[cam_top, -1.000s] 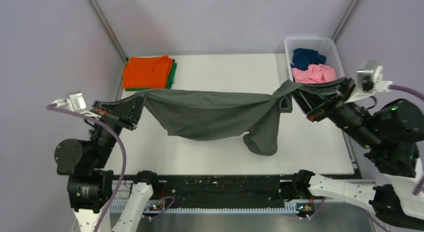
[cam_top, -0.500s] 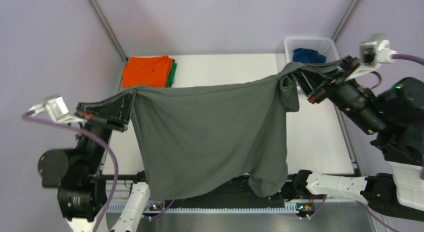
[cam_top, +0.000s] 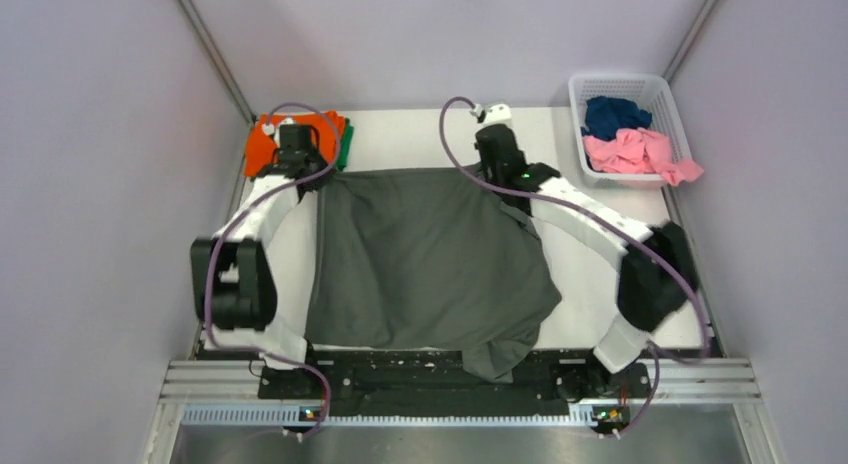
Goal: Fold and stack the t-shirts
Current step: Flatten out the tshirt
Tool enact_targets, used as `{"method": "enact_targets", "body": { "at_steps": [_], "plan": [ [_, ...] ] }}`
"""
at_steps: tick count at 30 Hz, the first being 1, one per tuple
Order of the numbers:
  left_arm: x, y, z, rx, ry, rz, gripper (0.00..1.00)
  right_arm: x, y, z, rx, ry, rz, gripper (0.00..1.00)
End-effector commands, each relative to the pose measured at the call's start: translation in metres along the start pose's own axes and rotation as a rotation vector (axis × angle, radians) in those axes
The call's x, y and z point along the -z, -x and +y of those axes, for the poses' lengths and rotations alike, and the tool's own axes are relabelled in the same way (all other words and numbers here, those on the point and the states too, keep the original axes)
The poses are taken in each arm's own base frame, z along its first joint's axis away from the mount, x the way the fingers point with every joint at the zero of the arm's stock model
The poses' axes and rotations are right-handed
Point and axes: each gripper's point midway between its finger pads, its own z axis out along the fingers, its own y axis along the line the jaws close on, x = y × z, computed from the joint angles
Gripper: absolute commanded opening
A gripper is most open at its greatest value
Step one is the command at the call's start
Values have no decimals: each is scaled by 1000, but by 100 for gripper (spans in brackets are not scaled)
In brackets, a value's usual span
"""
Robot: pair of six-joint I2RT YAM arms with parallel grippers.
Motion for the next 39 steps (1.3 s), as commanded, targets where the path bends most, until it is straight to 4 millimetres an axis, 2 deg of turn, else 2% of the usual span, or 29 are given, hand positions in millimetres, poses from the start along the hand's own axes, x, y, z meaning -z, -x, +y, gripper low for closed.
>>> {"method": "enact_targets", "body": {
  "at_steps": [1,2,4,5,6,7,8,9,11,14,15,16,18,21,23,26,29,32,34,37,39],
  "plan": [
    [-74,17,1,-57,72,-15,5,-91,22,2,-42,-102,-139,0],
    [-90,14,0,-61,86,11,14,-113,17,2,-37,-126,-127,1],
    [-115,9,-2,-63,103,67,24,-150,8,-1,22,-168,-97,14],
    [-121,7,-6,-65,98,85,33,-164,5,-5,40,-196,-85,32],
    [-123,10,-11,-71,89,85,43,-172,4,-10,56,-230,-77,84],
    [-123,10,-15,-76,86,78,60,-178,4,-14,74,-248,-68,97],
    [-120,12,-18,-81,81,69,92,-179,6,-19,83,-267,-67,98],
    [-115,13,-23,-88,65,60,98,-177,10,-22,87,-276,-69,99],
    [-101,16,-36,-93,21,49,99,-164,18,-25,75,-251,-83,99],
    [-72,17,-49,-94,-6,37,99,-130,31,-20,13,-134,-107,99],
    [-61,14,-51,-96,-5,36,99,-118,27,-16,1,-82,-88,99],
    [-47,10,-54,-97,-7,38,99,-106,21,-8,-4,-10,-64,99],
    [-23,-5,-56,-105,-22,55,99,-80,-6,8,-7,137,7,99],
    [11,-41,-61,-113,-102,85,99,-51,-52,32,-40,321,116,99],
    [24,-71,-55,-108,-133,130,99,-37,-81,54,-111,441,179,99],
    [32,-109,-34,-91,-128,184,99,-28,-109,77,-184,557,227,99],
    [31,-142,-14,-95,-110,242,99,-37,-119,86,-200,577,244,99],
    [25,-167,9,-94,-58,295,99,-63,-119,83,-194,506,224,99],
    [21,-178,20,-94,-28,323,99,-88,-116,73,-191,396,191,99],
    [15,-192,35,-99,16,349,99,-125,-122,53,-171,220,183,99],
    [11,-198,46,-97,65,357,99,-146,-118,41,-183,155,174,99]
  ]
}}
